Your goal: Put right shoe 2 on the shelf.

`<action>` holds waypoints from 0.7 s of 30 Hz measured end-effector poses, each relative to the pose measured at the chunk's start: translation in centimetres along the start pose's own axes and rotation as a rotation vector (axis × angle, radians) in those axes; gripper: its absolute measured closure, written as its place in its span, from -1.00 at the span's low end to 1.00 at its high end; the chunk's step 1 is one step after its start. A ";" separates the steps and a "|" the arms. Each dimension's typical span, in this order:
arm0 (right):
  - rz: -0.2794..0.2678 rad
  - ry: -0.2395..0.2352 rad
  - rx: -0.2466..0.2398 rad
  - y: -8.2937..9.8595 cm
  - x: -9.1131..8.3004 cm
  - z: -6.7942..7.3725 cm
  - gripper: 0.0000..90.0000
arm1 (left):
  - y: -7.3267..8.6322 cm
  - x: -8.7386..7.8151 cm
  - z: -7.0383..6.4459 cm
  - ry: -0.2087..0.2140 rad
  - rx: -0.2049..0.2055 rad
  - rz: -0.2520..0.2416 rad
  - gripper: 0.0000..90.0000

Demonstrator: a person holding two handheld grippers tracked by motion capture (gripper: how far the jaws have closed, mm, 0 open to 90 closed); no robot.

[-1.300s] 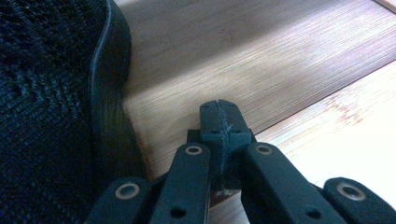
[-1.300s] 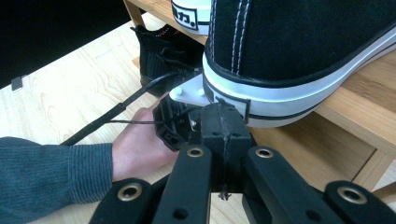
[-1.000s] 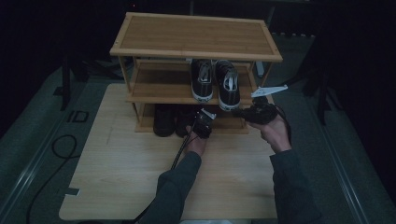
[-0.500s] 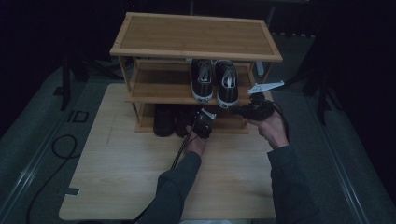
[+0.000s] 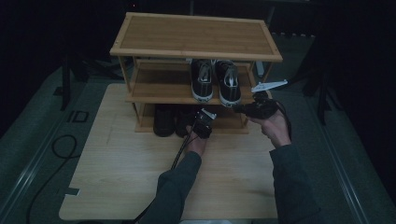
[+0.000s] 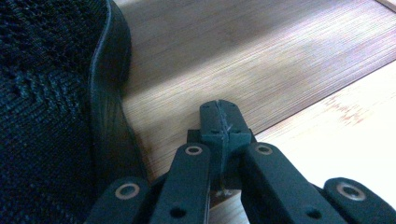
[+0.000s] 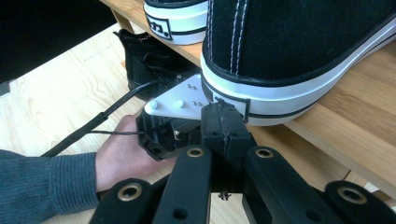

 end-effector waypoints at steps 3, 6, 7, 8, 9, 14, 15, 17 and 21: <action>0.001 -0.001 -0.001 -0.1 0.2 0.0 1.00 | 0.0 0.0 0.0 -0.001 0.006 0.003 1.00; 0.004 -0.010 0.001 -0.3 0.7 0.0 1.00 | 0.0 0.0 0.0 0.006 0.000 0.000 1.00; 0.007 -0.012 -0.001 -0.4 0.9 0.0 1.00 | 0.0 0.0 0.0 0.007 0.000 0.001 1.00; 0.011 -0.014 0.000 -0.5 1.1 0.1 1.00 | 0.0 0.0 0.0 0.008 0.000 0.002 1.00; 0.010 -0.016 -0.003 -0.6 1.3 0.1 1.00 | 0.0 0.0 0.0 0.008 0.001 0.002 1.00; 0.017 -0.021 -0.011 -1.1 1.7 0.3 1.00 | 0.0 0.0 0.0 0.007 -0.001 0.000 1.00; 0.019 -0.019 -0.014 -1.2 1.8 0.3 1.00 | 0.0 0.0 0.1 0.010 0.013 0.007 1.00; 0.021 -0.019 -0.015 -1.3 1.8 0.3 1.00 | 0.0 0.0 0.0 0.008 0.005 0.004 1.00; 0.026 -0.017 -0.013 -1.5 2.0 0.2 1.00 | 0.0 0.0 0.1 0.006 0.004 0.004 1.00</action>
Point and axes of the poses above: each handheld gripper's, and its own axes: x roughly forward along the jaws, y roughly out of its underside, z roughly to its left, the point moved 2 cm from there along x, roughly forward along the jaws, and after that the axes turned 13 degrees about -y, right-handed, at the moved point
